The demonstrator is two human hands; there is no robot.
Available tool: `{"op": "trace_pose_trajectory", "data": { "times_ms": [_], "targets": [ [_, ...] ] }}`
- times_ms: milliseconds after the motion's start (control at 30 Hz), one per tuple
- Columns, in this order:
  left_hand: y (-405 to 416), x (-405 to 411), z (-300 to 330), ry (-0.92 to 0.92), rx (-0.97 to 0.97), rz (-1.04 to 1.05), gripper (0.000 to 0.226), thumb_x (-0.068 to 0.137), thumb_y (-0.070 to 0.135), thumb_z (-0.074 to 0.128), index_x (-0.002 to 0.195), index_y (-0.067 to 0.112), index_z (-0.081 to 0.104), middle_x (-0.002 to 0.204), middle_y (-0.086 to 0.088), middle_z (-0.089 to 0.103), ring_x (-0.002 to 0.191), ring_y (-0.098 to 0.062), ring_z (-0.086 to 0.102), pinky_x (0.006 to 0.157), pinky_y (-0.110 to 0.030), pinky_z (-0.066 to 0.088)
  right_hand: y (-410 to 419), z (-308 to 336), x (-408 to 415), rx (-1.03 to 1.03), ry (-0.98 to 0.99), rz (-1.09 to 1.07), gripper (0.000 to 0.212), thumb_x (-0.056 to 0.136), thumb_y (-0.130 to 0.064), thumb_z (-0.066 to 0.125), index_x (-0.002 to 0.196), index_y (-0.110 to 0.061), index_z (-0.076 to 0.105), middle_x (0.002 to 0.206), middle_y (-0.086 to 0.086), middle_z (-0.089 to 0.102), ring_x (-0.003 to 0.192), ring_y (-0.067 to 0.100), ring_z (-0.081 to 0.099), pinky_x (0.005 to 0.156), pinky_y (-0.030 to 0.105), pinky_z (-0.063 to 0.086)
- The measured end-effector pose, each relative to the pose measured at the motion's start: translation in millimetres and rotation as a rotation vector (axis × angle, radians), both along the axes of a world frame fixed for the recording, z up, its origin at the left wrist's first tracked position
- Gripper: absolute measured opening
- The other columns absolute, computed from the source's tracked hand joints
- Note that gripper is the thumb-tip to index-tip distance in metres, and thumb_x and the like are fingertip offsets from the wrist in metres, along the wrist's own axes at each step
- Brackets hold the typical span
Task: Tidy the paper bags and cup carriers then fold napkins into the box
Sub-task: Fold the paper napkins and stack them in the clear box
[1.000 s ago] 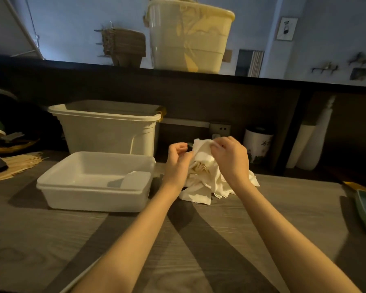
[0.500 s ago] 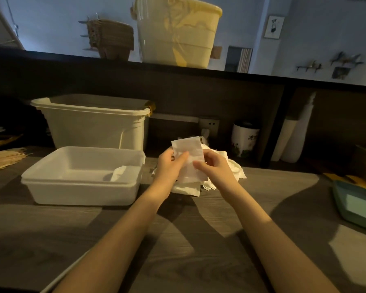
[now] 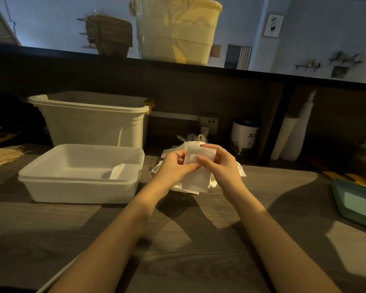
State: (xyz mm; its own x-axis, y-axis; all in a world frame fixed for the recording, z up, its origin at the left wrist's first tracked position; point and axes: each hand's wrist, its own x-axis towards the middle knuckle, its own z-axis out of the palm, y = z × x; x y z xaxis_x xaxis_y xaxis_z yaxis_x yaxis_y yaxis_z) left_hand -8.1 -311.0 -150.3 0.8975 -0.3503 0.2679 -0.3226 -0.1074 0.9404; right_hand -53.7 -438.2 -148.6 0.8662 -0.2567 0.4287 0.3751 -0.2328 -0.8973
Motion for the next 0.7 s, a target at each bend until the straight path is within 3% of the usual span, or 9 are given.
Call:
{"op": "trace_pose_trajectory", "data": {
  "times_ms": [100, 200, 300, 433, 567, 633, 700],
  "targets": [
    [1.1, -1.5, -2.0, -0.003, 0.020, -0.020, 0.037, 0.086, 0.018, 0.064, 0.122, 0.015, 0.056, 0.109, 0.002, 0.060, 0.102, -0.013, 0.054, 0.080, -0.023, 0.048, -1.5, 1.9, -1.5, 0.015, 0.006, 0.006, 0.032, 0.084, -0.010, 0.067, 0.109, -0.028, 0.058, 0.109, 0.005, 0.063, 0.093, 0.012, 0.061, 0.070, 0.019, 0.053],
    [2.7, -1.3, -1.3, -0.035, 0.071, -0.018, 0.039, 0.087, 0.015, 0.062, 0.125, 0.014, 0.053, 0.103, 0.006, 0.056, 0.097, -0.009, 0.052, 0.069, -0.014, 0.045, -1.4, 2.1, -3.2, 0.065, -0.015, 0.014, 0.028, 0.083, -0.012, 0.068, 0.106, -0.025, 0.061, 0.106, 0.004, 0.065, 0.089, 0.008, 0.063, 0.067, 0.017, 0.052],
    [4.5, -0.5, -1.6, -0.009, 0.071, -0.038, 0.038, 0.088, 0.017, 0.062, 0.125, 0.012, 0.054, 0.105, 0.003, 0.058, 0.100, -0.011, 0.053, 0.072, -0.015, 0.045, -2.9, 2.6, -4.3, 0.133, -0.044, 0.028, 0.028, 0.081, -0.007, 0.069, 0.104, -0.019, 0.061, 0.095, -0.003, 0.069, 0.086, 0.002, 0.067, 0.068, 0.016, 0.053],
    [4.0, -1.1, -0.7, 0.015, 0.049, -0.040, 0.031, 0.087, 0.026, 0.061, 0.115, 0.014, 0.059, 0.103, 0.002, 0.061, 0.100, -0.015, 0.057, 0.080, -0.025, 0.049, -0.4, 6.3, -5.0, 0.120, -0.104, 0.055, 0.028, 0.078, 0.002, 0.070, 0.098, -0.017, 0.064, 0.084, -0.008, 0.071, 0.082, 0.002, 0.068, 0.071, 0.016, 0.053],
    [5.1, 2.9, 1.3, 0.033, 0.003, 0.059, 0.023, 0.092, 0.025, 0.055, 0.113, 0.016, 0.056, 0.111, -0.006, 0.061, 0.104, -0.021, 0.058, 0.089, -0.038, 0.050, -6.7, 10.3, -3.0, 0.163, -0.146, -0.054, 0.015, 0.084, -0.004, 0.066, 0.095, -0.014, 0.066, 0.085, -0.003, 0.069, 0.077, 0.002, 0.066, 0.069, 0.016, 0.051],
    [6.4, 4.5, 1.6, 0.044, -0.057, 0.142, 0.030, 0.093, 0.026, 0.053, 0.120, 0.013, 0.052, 0.112, -0.006, 0.059, 0.100, -0.019, 0.058, 0.080, -0.034, 0.054, -16.9, 6.0, -0.3, 0.026, -0.145, -0.236, 0.011, 0.088, -0.009, 0.063, 0.097, -0.015, 0.066, 0.089, -0.002, 0.067, 0.080, 0.003, 0.063, 0.071, 0.018, 0.051],
    [7.2, 4.5, 1.3, 0.049, -0.103, 0.210, 0.032, 0.094, 0.027, 0.051, 0.123, 0.012, 0.050, 0.108, -0.003, 0.057, 0.091, -0.012, 0.057, 0.066, -0.021, 0.051, -26.8, -2.5, 1.5, -0.212, -0.122, -0.397, 0.012, 0.090, -0.010, 0.060, 0.099, -0.016, 0.064, 0.095, -0.003, 0.066, 0.082, 0.003, 0.058, 0.073, 0.016, 0.049]
  ]
}}
